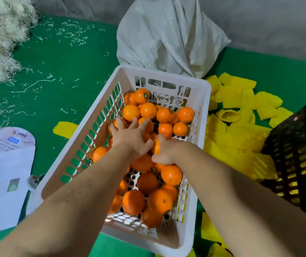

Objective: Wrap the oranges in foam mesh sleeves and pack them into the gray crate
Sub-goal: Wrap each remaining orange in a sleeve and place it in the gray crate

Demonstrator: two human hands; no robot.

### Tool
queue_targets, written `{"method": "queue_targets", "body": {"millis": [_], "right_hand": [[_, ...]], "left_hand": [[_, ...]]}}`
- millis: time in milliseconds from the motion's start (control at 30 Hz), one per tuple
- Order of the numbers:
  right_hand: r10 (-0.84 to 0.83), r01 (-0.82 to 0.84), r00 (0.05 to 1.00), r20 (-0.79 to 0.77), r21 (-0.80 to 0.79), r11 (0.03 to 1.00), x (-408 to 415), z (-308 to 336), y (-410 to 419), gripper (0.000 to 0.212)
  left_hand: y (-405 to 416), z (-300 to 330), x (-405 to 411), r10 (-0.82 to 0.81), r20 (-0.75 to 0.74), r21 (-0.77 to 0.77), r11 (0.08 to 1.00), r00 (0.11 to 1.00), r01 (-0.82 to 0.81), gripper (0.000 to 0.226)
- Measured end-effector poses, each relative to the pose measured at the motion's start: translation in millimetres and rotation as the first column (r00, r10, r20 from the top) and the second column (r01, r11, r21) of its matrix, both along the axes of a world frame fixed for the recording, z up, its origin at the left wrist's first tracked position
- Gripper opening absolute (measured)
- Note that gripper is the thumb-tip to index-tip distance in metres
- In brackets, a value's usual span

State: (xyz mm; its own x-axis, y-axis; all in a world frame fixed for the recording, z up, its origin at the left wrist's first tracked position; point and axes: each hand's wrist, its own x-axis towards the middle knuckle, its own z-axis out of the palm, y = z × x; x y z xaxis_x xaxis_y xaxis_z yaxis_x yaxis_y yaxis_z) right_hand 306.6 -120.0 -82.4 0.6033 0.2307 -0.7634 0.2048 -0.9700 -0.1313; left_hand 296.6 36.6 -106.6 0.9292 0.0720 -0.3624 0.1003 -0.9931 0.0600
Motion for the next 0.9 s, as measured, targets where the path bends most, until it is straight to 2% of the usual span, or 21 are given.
{"method": "queue_targets", "body": {"millis": [67,167,233,300,400,467,533,600,633,700,767,833,900], "right_hand": [[0.05,-0.05,0.999,0.018,0.011,0.999,-5,4,1,0.105],[0.189,-0.188,0.982,0.017,-0.034,0.982,-20,23,-4,0.112],[0.226,-0.226,0.974,-0.013,0.005,0.974,-35,38,-7,0.11],[0.243,-0.251,0.967,0.079,0.1,0.963,-54,51,-15,0.092],[0.232,-0.328,0.88,0.414,0.178,0.928,-86,54,-32,0.054],[0.121,-0.32,0.812,0.571,0.262,0.911,-108,45,-49,0.05],[-0.087,-0.253,0.802,0.591,0.468,0.847,-129,38,-71,0.05],[-0.285,-0.148,0.812,0.509,0.652,0.743,-147,32,-96,0.052],[-0.363,-0.085,0.8,0.477,0.69,0.719,-155,30,-106,0.054],[-0.507,0.088,0.745,0.434,0.689,0.72,-162,30,-122,0.058],[-0.576,0.291,0.728,0.372,0.593,0.751,-160,35,-136,0.059],[-0.479,0.349,0.808,0.342,0.377,0.858,-152,43,-153,0.063],[-0.348,0.279,0.882,0.317,0.244,0.929,-144,49,-168,0.068]], "left_hand": [[-11,-4,-12,-0.038,0.035,-0.063,0.997,0.999,0.04,0.08],[-26,8,-41,-0.088,-0.002,-0.274,0.958,0.996,0.084,0.074],[-28,16,-63,-0.126,-0.045,-0.282,0.953,0.991,0.108,0.068],[-20,27,-77,-0.15,-0.109,-0.279,0.954,0.983,0.114,0.063],[-5,49,-87,-0.214,-0.093,-0.304,0.936,0.972,0.177,0.033],[-10,56,-96,-0.182,-0.006,-0.261,0.95,0.983,0.175,0.041],[-28,57,-106,-0.209,0.012,-0.185,0.961,0.978,0.207,0.061],[-49,47,-113,-0.313,-0.122,-0.166,0.942,0.942,0.292,0.066],[-58,40,-115,-0.337,-0.202,-0.162,0.937,0.919,0.308,0.067],[-67,31,-116,-0.322,-0.267,-0.112,0.946,0.908,0.303,0.07],[-69,27,-115,-0.314,-0.236,-0.067,0.949,0.92,0.307,0.068],[-69,26,-114,-0.29,-0.197,-0.07,0.957,0.937,0.281,0.059],[-65,26,-112,-0.174,-0.115,-0.206,0.967,0.978,0.148,0.048]]}}
